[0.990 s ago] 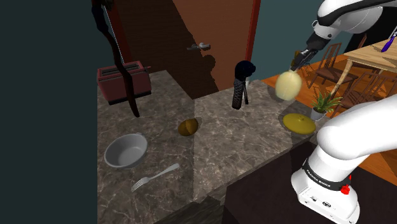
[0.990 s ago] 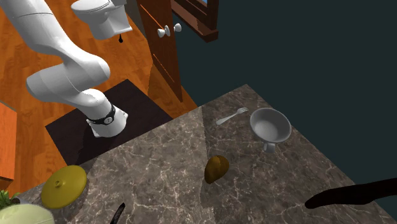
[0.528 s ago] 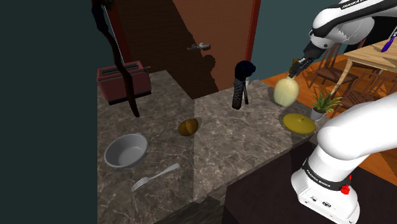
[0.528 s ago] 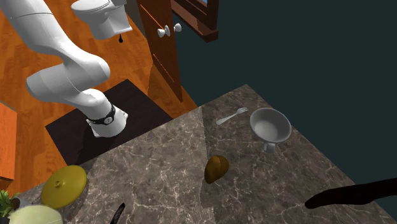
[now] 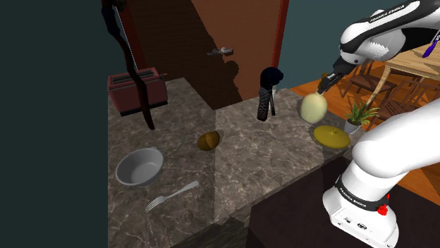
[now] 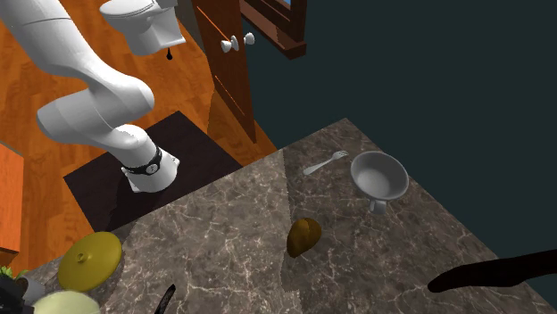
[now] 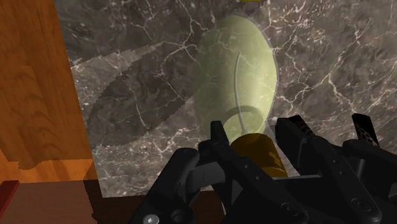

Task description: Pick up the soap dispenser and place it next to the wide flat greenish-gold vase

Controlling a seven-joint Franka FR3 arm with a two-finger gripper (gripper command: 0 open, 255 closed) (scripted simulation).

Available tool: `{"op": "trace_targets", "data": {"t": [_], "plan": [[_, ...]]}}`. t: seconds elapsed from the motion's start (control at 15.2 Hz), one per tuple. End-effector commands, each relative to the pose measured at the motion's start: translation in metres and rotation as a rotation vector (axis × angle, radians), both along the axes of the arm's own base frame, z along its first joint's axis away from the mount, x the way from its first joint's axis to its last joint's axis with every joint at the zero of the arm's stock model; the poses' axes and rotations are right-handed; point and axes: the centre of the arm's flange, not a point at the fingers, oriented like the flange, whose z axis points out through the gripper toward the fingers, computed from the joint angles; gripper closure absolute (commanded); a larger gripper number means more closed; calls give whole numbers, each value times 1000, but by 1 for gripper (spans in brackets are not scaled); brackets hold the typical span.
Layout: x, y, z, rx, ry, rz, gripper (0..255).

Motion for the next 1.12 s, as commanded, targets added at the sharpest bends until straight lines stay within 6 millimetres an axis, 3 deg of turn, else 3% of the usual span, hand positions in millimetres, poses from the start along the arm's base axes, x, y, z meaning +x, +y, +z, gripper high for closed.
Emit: {"op": "trace_targets", "data": {"t": [0.0,0.53,0.59,0.92,1.06], "plan": [[0,0,-11,-1,-1,0,255],[0,0,-15,-1,-1,0,255],[0,0,-15,-1,-1,0,0],[0,0,-15,-1,-1,0,0],[-8,-1,10,-1,-1,0,0]]}}
